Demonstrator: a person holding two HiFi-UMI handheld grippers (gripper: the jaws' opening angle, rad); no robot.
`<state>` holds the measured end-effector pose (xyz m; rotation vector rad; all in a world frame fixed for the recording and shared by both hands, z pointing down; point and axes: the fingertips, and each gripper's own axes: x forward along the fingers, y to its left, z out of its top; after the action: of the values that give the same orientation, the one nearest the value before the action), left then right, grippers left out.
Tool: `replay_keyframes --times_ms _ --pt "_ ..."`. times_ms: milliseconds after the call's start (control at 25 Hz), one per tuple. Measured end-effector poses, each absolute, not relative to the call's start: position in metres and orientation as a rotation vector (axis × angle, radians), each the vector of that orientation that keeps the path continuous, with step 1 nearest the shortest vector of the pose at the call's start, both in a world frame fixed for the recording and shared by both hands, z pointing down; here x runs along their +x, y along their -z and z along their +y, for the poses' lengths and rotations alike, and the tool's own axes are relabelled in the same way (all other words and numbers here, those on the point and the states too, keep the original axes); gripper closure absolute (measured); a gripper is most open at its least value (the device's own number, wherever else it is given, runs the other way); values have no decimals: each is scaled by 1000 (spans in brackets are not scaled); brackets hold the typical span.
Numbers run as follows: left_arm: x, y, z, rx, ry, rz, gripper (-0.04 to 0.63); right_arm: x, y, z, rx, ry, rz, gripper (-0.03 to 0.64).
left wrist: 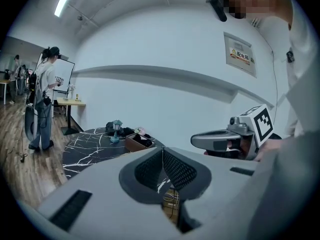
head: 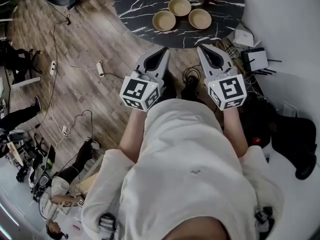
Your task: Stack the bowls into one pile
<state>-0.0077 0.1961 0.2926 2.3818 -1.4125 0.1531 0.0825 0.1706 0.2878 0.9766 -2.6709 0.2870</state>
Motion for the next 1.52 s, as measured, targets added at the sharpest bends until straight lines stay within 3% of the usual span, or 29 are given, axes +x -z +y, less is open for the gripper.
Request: replay_keyframes --times_ms 360,760,1520 --pt "-48 -288 146 2463 -195 -1353 583 44 -285 133 1054 -286 -2612 557" --pt "-82 -286 105 2571 -182 -1207 529 4 -287 101 1162 -285 -2544 476" --pt "-92 -321 83 2579 -241 -1010 506 0 -332 93 1289 -432 -2384 443"
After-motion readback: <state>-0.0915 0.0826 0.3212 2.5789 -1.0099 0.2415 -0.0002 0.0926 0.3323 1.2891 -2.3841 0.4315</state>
